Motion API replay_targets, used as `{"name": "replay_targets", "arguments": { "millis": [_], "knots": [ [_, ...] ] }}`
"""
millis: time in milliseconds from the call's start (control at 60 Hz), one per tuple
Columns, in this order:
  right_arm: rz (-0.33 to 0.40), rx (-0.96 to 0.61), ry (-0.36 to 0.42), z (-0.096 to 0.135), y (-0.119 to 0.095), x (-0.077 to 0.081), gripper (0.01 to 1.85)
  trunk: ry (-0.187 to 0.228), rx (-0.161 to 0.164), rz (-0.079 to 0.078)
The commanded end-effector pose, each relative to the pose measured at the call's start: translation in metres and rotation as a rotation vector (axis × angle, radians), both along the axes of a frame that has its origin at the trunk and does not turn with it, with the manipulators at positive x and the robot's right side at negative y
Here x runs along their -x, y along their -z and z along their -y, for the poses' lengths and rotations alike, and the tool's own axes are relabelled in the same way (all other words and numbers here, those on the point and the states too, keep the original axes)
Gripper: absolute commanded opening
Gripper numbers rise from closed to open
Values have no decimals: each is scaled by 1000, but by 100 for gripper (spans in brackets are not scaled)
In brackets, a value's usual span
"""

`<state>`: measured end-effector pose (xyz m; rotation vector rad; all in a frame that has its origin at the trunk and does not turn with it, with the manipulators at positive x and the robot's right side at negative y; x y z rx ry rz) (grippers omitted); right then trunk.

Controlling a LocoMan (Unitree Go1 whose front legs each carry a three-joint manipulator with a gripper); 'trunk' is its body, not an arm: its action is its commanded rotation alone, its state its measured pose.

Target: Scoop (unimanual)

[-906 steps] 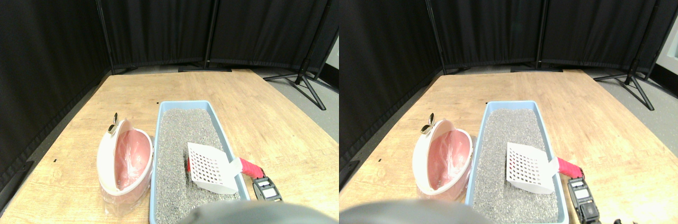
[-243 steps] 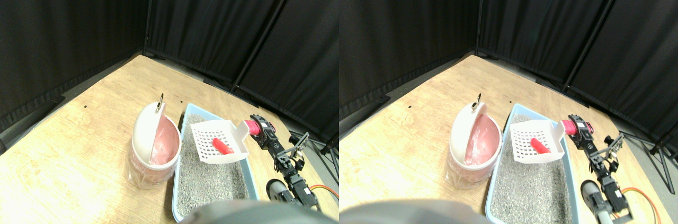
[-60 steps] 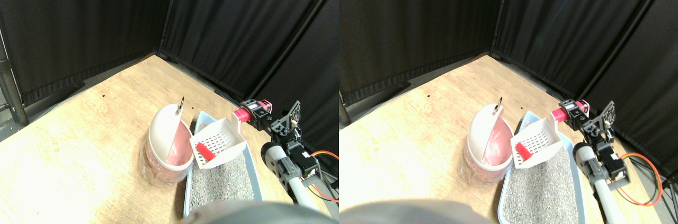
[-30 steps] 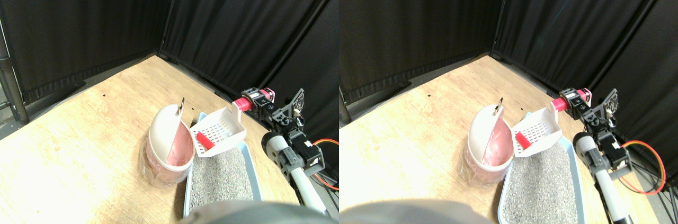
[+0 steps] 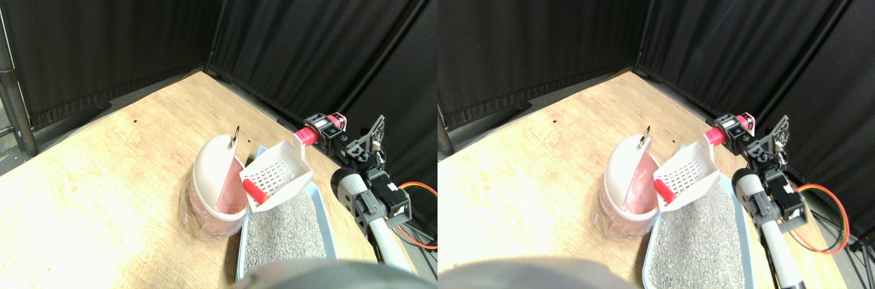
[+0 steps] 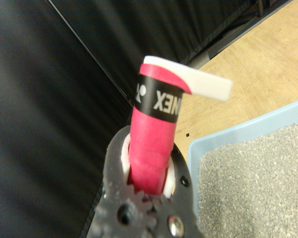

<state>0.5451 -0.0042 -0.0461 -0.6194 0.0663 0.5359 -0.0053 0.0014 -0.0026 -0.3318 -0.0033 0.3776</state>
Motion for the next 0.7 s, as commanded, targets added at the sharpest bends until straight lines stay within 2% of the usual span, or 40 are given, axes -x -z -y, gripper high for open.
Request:
{"name": "replay_targets", "arguments": {
  "millis": [17, 150, 200, 333, 450, 533, 567, 700],
  "knots": [
    [19, -42, -11, -3, -7, 2, 5, -8, 1, -24],
    [22, -32, -1, -3, -5, 2, 5, -3, -4, -23],
    [32, -42, -20, -1, -5, 1, 5, -3, -6, -22],
    [39, -29, 24, 4, -4, -2, 5, 2, -7, -25],
    [71, -13, 31, 7, -3, -3, 5, 4, -8, -26],
    [58, 1, 33, 4, -1, -1, 5, 10, -10, -27],
    [48, -13, 56, 4, -1, 0, 5, 10, -10, -27],
    [58, -15, 89, 7, -2, -5, 5, 9, -8, -29]
  ]
}}
